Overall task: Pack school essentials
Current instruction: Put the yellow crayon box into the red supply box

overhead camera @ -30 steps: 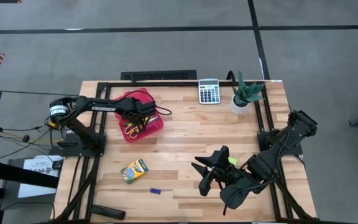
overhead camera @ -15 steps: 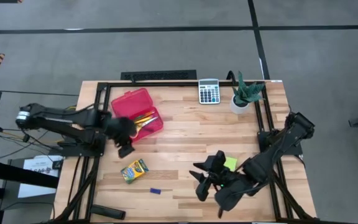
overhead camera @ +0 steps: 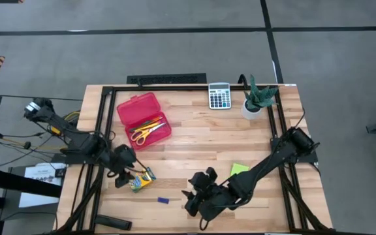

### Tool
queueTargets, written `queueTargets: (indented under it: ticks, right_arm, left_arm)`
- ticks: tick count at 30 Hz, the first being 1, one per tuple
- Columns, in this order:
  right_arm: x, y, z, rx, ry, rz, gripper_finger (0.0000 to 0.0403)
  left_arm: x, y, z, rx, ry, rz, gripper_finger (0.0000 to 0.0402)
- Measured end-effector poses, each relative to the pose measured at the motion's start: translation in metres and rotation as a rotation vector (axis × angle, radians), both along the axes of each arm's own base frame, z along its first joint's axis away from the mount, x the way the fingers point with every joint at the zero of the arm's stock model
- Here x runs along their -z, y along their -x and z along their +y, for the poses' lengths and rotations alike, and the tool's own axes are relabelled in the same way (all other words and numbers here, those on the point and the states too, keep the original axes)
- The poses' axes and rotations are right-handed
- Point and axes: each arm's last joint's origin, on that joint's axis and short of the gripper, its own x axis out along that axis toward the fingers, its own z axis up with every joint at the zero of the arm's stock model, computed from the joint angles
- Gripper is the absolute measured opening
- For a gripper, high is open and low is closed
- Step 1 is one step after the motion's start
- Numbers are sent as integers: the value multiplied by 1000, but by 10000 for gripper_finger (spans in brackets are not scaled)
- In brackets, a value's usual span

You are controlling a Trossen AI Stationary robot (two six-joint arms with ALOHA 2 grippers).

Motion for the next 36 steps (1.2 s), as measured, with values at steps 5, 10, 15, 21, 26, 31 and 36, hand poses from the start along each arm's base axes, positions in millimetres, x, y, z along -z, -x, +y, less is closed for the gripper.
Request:
queueTargets:
  ticks: [5,10,15,21,26,31,36]
  right_arm:
    - [0,0,0,-15,-11,12,260]
    - [-2,1,1,-19,-16,5,262]
    - [-2,2,4,-25,-21,-1,262]
    - [-2,3,5,-27,-22,-3,261]
    - [-3,3,6,-26,-30,-7,261]
    - [-3,5,8,-31,-30,-7,261]
    - [-3,5,8,-32,-32,-7,260]
  left_arm:
    - [6,-7,-14,94,58,26,339]
    - [24,-14,-20,109,4,130,393]
    - [37,-23,-25,59,-7,223,392]
    - [54,-31,-29,-7,-101,257,391]
    - [65,-38,-28,-74,-186,243,390]
    - [72,-45,-33,-92,-139,258,390]
    - [72,-45,-35,-95,-84,268,390]
